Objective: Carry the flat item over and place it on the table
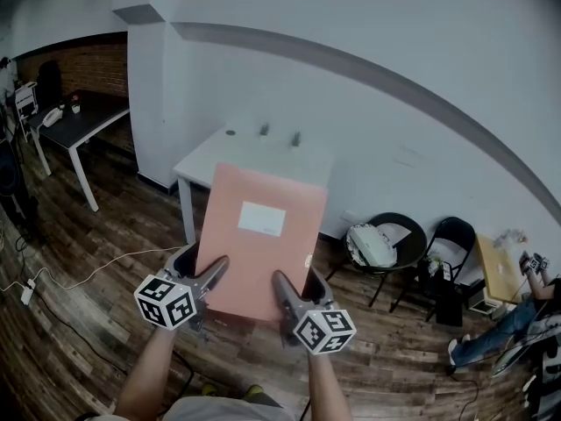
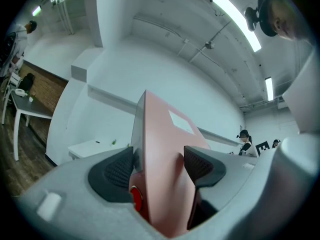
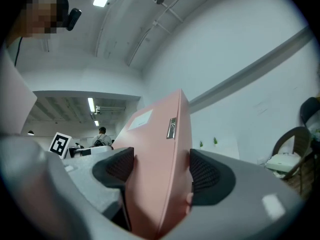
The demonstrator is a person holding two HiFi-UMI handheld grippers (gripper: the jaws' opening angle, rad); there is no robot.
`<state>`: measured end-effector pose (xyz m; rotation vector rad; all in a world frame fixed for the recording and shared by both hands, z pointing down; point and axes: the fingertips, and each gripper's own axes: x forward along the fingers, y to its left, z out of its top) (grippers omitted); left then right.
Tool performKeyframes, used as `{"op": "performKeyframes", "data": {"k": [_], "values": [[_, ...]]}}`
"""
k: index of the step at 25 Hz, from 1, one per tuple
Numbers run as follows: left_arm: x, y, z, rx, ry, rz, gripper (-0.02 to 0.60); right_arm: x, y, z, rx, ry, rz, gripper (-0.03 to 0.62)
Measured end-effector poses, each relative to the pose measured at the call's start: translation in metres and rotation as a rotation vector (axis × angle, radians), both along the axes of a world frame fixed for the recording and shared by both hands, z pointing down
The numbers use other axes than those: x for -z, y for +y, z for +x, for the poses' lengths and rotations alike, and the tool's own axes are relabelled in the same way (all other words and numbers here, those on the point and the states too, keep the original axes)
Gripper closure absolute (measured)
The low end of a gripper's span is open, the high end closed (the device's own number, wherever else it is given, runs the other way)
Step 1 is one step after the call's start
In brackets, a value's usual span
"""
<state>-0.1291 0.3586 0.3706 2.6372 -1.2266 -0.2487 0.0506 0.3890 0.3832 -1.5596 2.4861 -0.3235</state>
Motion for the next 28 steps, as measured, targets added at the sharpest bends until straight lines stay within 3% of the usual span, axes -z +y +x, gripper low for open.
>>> {"op": "performKeyframes", "data": {"k": [7, 14, 28], "values": [[-0.003, -0.004, -0.011, 0.004, 0.048, 0.007, 0.262, 0.006, -0.004, -0.011, -0.001, 0.054, 0.004, 0.252], [-0.013, -0.035, -0.009, 0.007, 0.042, -0.006, 0.262, -0.004, -0.037, -0.009, 0.005, 0.047, -0.006, 0.252], [-0.047, -0.184, 0.008, 0.057, 0.009, -0.073, 0.262, -0.043, -0.194, 0.009, 0.056, 0.014, -0.075, 0.252]]}}
